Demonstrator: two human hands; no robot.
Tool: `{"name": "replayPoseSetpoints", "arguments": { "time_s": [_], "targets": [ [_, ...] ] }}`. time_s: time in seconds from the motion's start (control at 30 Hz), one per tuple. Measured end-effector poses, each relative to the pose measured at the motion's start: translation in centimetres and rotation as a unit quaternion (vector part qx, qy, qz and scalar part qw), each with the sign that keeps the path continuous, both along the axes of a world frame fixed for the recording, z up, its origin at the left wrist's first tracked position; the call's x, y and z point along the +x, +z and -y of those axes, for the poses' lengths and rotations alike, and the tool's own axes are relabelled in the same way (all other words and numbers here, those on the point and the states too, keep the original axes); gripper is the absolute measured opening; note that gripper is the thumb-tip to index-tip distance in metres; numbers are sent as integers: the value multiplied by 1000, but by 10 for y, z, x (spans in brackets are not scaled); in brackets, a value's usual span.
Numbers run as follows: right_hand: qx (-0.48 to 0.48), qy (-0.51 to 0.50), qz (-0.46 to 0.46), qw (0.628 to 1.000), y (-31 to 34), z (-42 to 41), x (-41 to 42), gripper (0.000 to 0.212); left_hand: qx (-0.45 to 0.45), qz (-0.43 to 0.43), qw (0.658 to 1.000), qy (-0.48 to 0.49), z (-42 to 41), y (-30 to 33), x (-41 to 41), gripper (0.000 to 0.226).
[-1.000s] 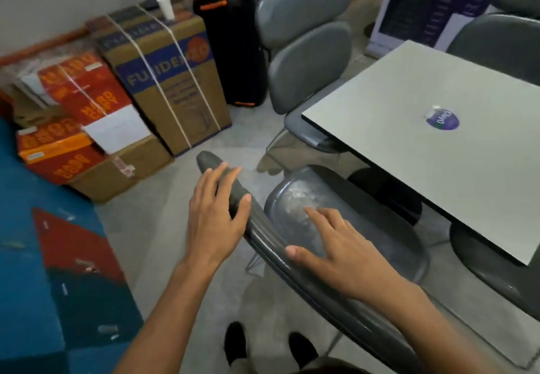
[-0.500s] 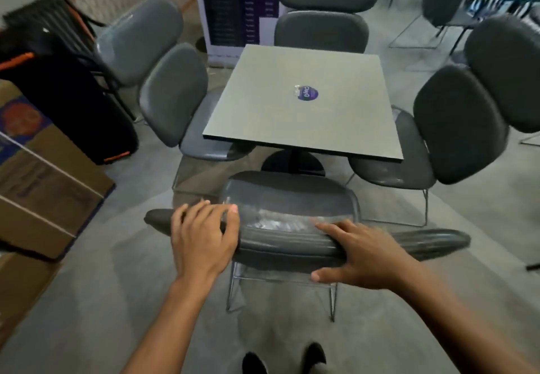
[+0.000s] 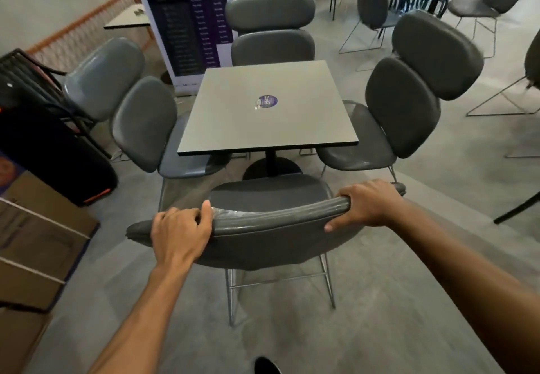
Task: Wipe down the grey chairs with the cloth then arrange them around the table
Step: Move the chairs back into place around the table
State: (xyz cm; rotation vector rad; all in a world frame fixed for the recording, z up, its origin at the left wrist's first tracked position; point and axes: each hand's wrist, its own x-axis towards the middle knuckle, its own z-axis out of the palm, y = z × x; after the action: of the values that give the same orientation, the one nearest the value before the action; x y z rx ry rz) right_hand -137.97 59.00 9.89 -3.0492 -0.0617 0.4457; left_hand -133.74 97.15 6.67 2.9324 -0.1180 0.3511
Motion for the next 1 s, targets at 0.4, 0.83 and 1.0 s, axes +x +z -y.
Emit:
{"name": "replayPoseSetpoints", "arguments": {
  "time_s": [0.4,0.83,1.0],
  "targets": [
    [-2,-24,67,997,-8,-21,-32,92,-12,39,999,10,-11,0,-6,56],
    [-11,-52,158,986,-33,-48,-91,95,-35,78,995,-54,-34,-2,-10,54],
    [-43,-34,227,972,-36,-32,-81,93,-56,110,990,-73,-23,-3,4,52]
  ]
}}
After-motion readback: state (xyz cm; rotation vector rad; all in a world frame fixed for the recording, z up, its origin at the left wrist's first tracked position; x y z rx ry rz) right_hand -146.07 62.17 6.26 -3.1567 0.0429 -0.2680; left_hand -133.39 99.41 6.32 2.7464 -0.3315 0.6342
